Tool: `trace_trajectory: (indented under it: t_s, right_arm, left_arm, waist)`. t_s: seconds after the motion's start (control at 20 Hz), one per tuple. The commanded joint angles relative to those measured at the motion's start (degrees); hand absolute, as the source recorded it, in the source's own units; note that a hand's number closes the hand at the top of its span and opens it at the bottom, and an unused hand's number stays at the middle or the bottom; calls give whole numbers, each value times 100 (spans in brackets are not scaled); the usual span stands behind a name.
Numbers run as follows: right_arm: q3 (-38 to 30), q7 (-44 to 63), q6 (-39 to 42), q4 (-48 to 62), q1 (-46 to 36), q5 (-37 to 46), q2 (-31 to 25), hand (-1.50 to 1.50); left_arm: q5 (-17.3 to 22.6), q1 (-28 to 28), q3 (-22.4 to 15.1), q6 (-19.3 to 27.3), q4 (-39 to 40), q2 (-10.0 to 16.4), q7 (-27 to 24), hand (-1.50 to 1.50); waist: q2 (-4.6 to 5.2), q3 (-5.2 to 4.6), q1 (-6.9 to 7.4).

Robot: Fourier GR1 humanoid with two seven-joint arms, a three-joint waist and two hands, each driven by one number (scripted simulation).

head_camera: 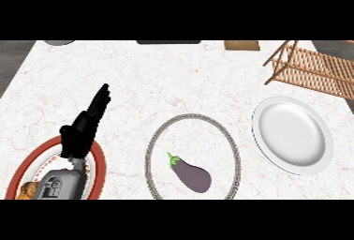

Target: Pick the tomato from the placemat and place it in the tiered shelf

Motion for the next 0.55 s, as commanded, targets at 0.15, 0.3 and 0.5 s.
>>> trace_trajectory:
  t_s: [0.15,0.3,0.5]
  right_arm:
    - [-456,244,1354,207,1584,-467,-813,-150]
    - [-824,-558,1929,535,2599,-674,-882,-150]
    - [-1403,-973,2617,869,3514,-1185,-1025,-150]
  left_arm:
    - [-9,54,-33,66,-239,-54,269,0]
    - [-137,208,-150,163,-503,-99,419,0]
    - [-110,173,-94,120,-295,-68,218,0]
  waist:
    - [-25,2,-89]
    - [-32,16,-150]
    - [-9,13,-126]
